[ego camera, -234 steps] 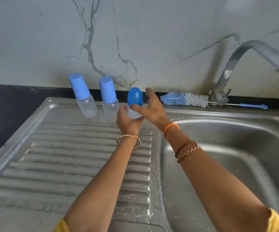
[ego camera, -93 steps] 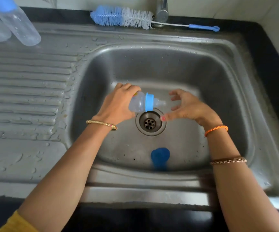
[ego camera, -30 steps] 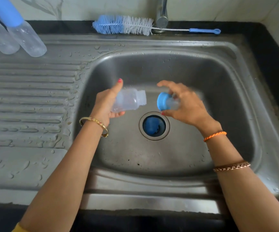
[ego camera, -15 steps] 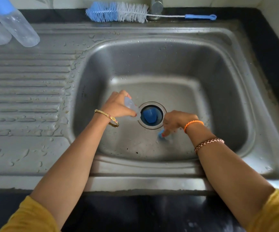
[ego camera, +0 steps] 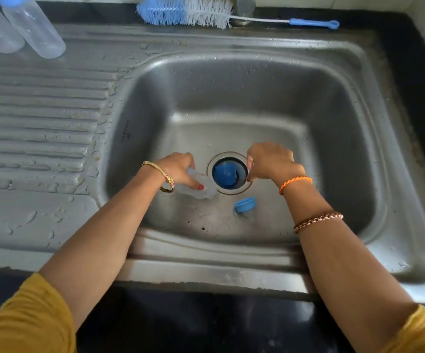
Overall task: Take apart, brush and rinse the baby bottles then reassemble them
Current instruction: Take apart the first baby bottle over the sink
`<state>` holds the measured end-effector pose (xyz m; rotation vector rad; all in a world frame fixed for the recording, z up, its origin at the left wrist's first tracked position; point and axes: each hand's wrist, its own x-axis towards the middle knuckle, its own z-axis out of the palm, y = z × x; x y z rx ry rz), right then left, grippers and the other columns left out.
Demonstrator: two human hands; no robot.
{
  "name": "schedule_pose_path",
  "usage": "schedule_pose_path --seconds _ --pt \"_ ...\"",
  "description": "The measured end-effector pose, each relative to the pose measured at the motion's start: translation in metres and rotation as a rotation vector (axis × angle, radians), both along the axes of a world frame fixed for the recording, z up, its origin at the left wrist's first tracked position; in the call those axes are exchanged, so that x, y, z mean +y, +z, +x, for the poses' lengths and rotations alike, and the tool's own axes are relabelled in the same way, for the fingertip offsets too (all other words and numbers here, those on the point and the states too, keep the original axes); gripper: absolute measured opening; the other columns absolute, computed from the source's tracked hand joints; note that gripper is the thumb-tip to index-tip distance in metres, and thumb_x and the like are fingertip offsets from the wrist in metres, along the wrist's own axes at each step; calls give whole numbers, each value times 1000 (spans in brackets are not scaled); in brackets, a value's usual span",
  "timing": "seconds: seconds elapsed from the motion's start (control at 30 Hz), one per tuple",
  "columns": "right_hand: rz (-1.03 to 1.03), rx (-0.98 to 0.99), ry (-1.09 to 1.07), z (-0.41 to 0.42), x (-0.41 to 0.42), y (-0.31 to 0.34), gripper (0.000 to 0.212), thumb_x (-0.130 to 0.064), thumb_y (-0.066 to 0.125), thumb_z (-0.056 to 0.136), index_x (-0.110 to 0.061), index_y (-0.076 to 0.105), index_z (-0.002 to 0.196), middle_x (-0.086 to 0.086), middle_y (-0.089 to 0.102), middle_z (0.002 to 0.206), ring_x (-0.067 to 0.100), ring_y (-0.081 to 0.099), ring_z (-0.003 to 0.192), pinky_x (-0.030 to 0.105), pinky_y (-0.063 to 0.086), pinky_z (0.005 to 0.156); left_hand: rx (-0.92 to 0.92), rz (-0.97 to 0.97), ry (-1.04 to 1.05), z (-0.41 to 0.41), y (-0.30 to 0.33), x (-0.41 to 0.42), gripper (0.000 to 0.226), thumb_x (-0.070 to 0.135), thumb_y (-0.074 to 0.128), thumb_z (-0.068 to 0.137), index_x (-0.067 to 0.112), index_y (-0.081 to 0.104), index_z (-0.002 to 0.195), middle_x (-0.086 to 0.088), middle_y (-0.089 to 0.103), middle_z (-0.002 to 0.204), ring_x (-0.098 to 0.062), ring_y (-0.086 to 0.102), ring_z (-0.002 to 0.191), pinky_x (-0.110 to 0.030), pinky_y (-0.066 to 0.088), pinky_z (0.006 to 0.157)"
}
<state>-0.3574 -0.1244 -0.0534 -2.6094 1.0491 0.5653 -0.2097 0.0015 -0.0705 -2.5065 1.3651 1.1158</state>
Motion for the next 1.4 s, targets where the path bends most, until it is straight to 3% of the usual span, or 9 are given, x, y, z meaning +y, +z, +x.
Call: schedule_pose_path --seconds 0.2,0.4,0.5,0.63,0.73,0.87,1.17,1.3,1.4 --pt "114 163 90 -1 5 -2 43 -33 73 78 -15 60 114 5 63 106 26 59 101 33 41 78 -45 206 -63 2 -2 1 76 33 75 75 10 35 136 -9 46 133 -25 49 114 -30 42 85" --pt "353 400 174 -1 15 -11 39 -28 68 84 -20 59 121 -5 54 75 17 59 89 29 47 82 -35 228 -79 1 -2 0 81 28 75 76 14 31 142 -11 43 138 -27 49 117 -29 44 80" --pt "372 412 144 -1 16 -21 32 -26 65 86 -16 61 117 -3 62 77 17 62 86 29 48 77 -71 182 -136 -4 2 -2 80 28 75 77 13 31 142 -11 44 136 -26 48 118 -30 43 84" --pt "217 132 37 -2 1 -10 20 -24 54 90 -13 64 103 4 67 82 23 62 77 27 42 65 -101 -141 -148 -10 16 -10 61 32 68 83 15 43 135 -6 48 133 -22 48 118 -28 39 91" --pt "295 -253 -170 -9 -9 14 27 -25 42 94 -16 59 75 4 64 73 27 58 78 30 41 62 319 -439 178 -31 35 -21 36 23 55 93 11 53 127 -3 58 119 -13 54 104 -11 41 79" --pt "555 -596 -473 -10 -6 43 30 -26 35 100 -17 54 78 -2 47 62 10 43 56 22 39 50 849 -651 690 -56 54 -34 30 14 44 98 2 51 125 -10 57 105 -15 59 84 -23 52 79" --pt "1036 -963 -523 -8 -3 62 12 -13 54 92 -10 66 92 6 67 88 12 63 80 20 54 75 792 -918 832 -48 71 -39 18 21 54 93 7 64 93 -6 67 81 -7 68 63 -19 55 58" --pt "924 -968 -527 -9 -3 63 19 -6 63 85 2 65 102 12 68 85 11 66 71 18 56 67 766 -954 831 -54 73 -36 11 18 59 90 9 66 90 -3 69 78 -9 69 65 -19 55 59" --pt "811 -1010 -556 -4 3 61 8 0 68 80 -1 65 87 8 65 73 6 63 58 16 55 58 755 -981 857 -56 74 -37 10 16 61 88 9 67 91 -3 69 78 -10 70 66 -20 55 60"
